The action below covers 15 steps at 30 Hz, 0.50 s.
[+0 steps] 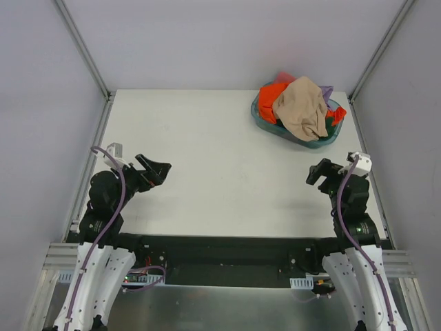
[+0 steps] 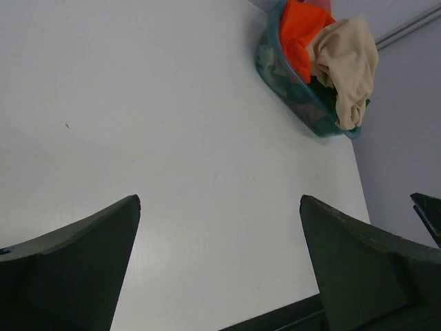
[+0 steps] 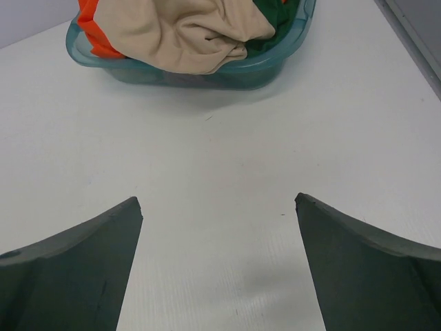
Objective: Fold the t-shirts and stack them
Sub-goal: Grab crumpled tshirt from bin with the right arm
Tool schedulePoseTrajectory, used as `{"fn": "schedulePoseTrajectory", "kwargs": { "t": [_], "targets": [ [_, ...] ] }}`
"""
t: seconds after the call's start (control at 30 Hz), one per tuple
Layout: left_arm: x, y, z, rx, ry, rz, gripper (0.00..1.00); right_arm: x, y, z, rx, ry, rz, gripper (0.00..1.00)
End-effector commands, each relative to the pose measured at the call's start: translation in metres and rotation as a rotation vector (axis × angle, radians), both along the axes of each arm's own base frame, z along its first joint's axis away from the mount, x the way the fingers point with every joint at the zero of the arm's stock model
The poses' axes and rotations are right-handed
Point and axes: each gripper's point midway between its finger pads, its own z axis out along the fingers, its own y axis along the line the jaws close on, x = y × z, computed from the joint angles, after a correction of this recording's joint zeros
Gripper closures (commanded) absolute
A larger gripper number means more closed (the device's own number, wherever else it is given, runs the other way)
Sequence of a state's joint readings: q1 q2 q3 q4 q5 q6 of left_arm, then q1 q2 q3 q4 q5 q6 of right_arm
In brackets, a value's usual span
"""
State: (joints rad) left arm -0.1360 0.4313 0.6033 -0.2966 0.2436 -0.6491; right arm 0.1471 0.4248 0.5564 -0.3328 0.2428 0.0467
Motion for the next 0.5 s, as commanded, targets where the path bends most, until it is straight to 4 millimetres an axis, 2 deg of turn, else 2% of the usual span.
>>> {"fn": "schedulePoseTrajectory", "kwargs": {
  "t": [0.0, 0.17, 0.27, 0.33, 0.47],
  "targets": [
    [0.001, 0.017, 0.010, -0.021, -0.039, 0.115, 0.01, 0.006, 0.015, 0.010, 0.023, -0.052, 0.081, 0.04],
    [0.003, 0.021, 0.001, -0.027, -0.014, 0.143, 0.01, 0.008, 0.029, 0.013, 0.037, -0.050, 0.161, 0.04],
    [0.005, 0.017, -0.002, -0.030, 0.009, 0.127, 0.01, 0.009, 0.056, 0.018, 0.078, -0.075, 0.307, 0.04],
    [0.007, 0.015, -0.005, -0.026, 0.027, 0.116, 0.01, 0.012, 0.064, 0.022, 0.091, -0.085, 0.352, 0.04],
    [0.010, 0.012, -0.018, -0.026, 0.081, 0.104, 0.01, 0.023, 0.065, 0.026, 0.104, -0.039, 0.338, 0.04]
  ]
}}
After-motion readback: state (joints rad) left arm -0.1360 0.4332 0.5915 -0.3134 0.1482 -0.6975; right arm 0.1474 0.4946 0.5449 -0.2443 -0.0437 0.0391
